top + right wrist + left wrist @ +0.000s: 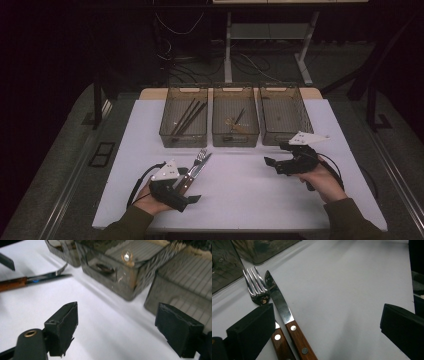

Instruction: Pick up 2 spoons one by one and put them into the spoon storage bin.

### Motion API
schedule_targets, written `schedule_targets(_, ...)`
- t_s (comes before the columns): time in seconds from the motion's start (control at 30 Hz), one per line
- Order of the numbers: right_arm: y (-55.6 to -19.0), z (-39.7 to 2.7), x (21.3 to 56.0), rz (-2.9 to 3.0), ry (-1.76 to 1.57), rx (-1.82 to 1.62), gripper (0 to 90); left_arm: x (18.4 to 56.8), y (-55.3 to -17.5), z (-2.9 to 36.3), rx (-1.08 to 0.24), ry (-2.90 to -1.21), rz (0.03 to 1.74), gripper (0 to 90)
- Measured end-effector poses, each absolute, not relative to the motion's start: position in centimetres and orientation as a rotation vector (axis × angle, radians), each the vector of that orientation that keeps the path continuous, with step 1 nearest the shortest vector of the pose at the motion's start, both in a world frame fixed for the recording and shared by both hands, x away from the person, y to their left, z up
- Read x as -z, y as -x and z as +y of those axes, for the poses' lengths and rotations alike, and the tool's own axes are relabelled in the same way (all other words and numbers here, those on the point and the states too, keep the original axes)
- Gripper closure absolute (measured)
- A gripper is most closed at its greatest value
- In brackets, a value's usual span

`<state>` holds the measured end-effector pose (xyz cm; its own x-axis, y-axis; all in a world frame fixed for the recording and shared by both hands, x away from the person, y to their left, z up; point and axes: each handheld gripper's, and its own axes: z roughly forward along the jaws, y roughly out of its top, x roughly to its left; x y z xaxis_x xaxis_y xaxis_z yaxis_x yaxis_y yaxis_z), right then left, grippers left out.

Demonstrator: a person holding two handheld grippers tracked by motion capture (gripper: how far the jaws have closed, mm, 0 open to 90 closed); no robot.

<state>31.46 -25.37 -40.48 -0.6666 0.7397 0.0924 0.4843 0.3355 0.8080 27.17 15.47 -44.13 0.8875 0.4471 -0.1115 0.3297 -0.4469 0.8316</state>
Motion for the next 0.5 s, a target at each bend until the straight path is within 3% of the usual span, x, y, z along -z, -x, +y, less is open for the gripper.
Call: schedule_targets(0.5,-27.8,-27.6,43.3,2.313,-1.124,-1.254,18.8,44.1,-27.1,15.5,-0.160,-2.075,0.560,0.0)
